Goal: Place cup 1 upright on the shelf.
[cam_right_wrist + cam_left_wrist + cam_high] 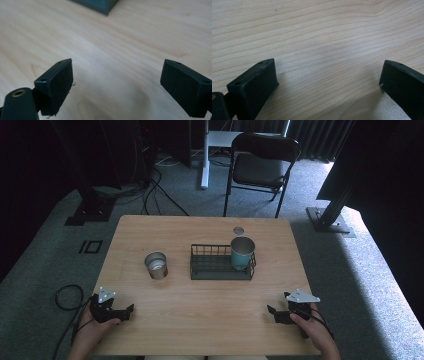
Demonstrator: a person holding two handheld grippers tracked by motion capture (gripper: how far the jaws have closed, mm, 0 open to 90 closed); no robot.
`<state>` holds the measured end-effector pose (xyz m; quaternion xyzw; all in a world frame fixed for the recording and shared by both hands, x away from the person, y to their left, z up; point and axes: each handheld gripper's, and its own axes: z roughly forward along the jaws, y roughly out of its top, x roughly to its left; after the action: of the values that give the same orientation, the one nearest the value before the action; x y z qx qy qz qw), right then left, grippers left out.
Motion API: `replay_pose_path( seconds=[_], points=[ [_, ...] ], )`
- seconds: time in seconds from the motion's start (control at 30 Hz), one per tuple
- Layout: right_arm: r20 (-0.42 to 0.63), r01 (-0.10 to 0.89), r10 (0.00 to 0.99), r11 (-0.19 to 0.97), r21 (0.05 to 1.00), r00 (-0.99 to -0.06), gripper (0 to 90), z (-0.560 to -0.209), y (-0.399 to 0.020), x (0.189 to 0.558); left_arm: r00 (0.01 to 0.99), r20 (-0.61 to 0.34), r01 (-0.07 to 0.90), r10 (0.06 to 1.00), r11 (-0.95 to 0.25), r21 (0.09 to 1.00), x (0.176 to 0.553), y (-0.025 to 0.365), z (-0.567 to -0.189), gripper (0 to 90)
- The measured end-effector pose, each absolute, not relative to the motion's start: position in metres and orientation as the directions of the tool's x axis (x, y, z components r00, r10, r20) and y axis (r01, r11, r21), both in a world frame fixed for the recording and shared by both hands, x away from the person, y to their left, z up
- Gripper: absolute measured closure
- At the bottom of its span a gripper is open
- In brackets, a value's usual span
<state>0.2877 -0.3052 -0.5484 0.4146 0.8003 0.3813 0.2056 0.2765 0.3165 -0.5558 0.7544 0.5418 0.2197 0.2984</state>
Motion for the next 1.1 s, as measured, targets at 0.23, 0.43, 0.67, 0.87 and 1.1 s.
replay_pose_path(
  seconds=[0.23,0.43,0.67,0.87,1.1],
  points=[
    [-0.007,0.534,0.827,0.369,0.761,-0.562,10.9,-0.5536,-0.3077,0.2864,0.317,0.008,0.687,0.948,-0.235,0.688,0.2765,0.3166,-0.5557,1.9],
    [-0.015,0.544,0.827,0.382,0.747,-0.561,10.9,-0.5564,-0.3069,0.2879,0.317,0.008,0.686,0.948,-0.235,0.688,0.2765,0.3166,-0.5557,1.9],
    [0.006,0.572,0.824,0.388,0.722,-0.567,10.9,-0.5577,-0.3059,0.2922,0.317,0.008,0.686,0.949,-0.235,0.688,0.2765,0.3166,-0.5558,1.9],
    [0.007,0.573,0.824,0.388,0.722,-0.567,10.8,-0.5577,-0.3059,0.2922,0.317,0.009,0.686,0.948,-0.236,0.688,0.2764,0.3165,-0.5557,1.9],
    [0.007,0.573,0.824,0.388,0.722,-0.567,10.9,-0.5577,-0.3059,0.2922,0.317,0.009,0.687,0.948,-0.236,0.688,0.2764,0.3165,-0.5557,1.9]
  ],
)
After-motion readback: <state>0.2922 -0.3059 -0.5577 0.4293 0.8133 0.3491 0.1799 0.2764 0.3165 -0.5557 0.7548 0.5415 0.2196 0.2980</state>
